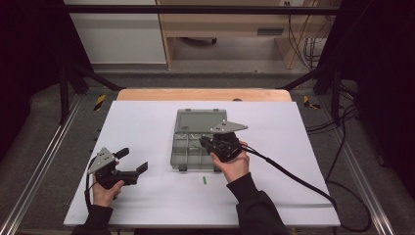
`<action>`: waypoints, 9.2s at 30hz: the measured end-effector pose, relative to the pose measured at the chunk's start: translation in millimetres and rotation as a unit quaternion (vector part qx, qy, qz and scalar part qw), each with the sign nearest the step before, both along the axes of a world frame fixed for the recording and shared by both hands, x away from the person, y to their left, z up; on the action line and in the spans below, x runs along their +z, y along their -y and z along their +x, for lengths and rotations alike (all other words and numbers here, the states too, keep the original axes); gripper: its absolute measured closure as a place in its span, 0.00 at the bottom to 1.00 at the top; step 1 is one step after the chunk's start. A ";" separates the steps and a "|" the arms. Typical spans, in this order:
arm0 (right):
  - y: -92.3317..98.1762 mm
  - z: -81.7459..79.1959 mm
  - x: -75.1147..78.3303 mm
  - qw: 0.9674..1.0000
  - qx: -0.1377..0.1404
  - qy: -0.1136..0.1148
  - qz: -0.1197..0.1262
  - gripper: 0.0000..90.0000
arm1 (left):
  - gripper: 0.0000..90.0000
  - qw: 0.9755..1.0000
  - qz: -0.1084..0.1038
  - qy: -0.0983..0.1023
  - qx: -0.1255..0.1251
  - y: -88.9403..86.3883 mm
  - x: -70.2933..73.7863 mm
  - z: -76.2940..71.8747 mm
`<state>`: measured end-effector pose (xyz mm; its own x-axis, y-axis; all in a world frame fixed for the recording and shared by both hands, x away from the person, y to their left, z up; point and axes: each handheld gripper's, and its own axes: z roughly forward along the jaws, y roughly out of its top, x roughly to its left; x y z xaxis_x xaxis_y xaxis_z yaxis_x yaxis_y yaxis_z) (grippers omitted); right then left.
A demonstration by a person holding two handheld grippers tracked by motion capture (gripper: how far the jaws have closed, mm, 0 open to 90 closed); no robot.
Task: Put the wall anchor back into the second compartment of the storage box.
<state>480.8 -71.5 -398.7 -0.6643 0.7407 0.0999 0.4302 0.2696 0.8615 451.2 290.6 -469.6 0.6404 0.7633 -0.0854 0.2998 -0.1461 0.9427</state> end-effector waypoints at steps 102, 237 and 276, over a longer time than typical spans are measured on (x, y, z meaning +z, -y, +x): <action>48.9 -30.8 -13.9 0.998 -0.037 0.049 0.014 0.02 | 0.03 1.000 0.004 -0.001 0.001 1.6 0.0 0.6; -19.0 21.1 -5.6 1.000 0.016 -0.001 0.004 0.94 | 0.03 1.000 0.006 0.000 0.000 2.0 -0.6 0.1; -44.2 77.5 -62.9 0.995 -0.015 -0.069 -0.065 0.94 | 0.03 1.000 0.005 0.001 0.001 1.7 0.2 -0.2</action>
<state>558.3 -27.3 -461.6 -0.6279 0.7730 0.0910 0.5516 0.3595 0.7527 450.9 288.9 -469.4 0.6393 0.7651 -0.0771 0.2986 -0.1546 0.9418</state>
